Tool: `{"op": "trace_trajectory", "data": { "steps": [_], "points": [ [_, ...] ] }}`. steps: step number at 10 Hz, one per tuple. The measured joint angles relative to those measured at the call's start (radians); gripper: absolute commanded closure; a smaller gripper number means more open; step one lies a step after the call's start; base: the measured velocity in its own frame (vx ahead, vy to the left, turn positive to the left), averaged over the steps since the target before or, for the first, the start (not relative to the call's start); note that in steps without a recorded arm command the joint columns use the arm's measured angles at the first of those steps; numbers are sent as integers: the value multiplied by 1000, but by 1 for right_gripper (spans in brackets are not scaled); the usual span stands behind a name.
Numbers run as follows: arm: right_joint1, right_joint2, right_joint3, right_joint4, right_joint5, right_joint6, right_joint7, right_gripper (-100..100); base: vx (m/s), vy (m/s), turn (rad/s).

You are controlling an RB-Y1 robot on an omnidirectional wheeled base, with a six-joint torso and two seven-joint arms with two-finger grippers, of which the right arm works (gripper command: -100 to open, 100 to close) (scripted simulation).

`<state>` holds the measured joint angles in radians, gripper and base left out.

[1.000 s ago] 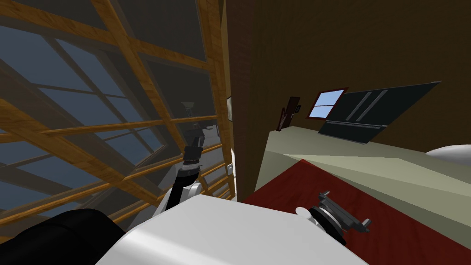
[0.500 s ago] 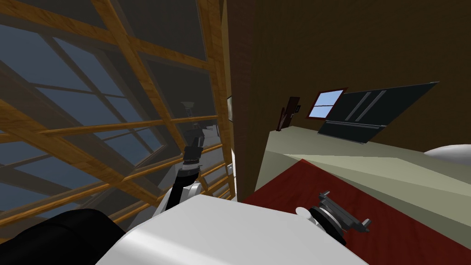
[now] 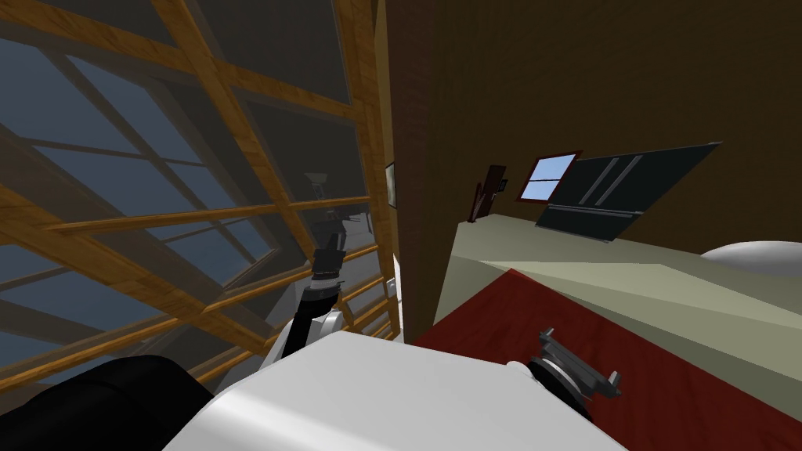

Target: Push the door open

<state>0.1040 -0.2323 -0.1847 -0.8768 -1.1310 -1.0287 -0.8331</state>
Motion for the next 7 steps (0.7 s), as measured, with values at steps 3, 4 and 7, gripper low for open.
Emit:
{"op": "trace_trajectory", "data": {
  "steps": [3, 4, 7],
  "points": [
    [15, -1, 13, 15, 20, 43, -11, -100, 0, 17, -22],
    [14, -2, 15, 23, 24, 47, -17, -100, 0, 30, 55],
    [20, -3, 19, 26, 30, 59, -22, -100, 0, 10, -9]
  ]
}}
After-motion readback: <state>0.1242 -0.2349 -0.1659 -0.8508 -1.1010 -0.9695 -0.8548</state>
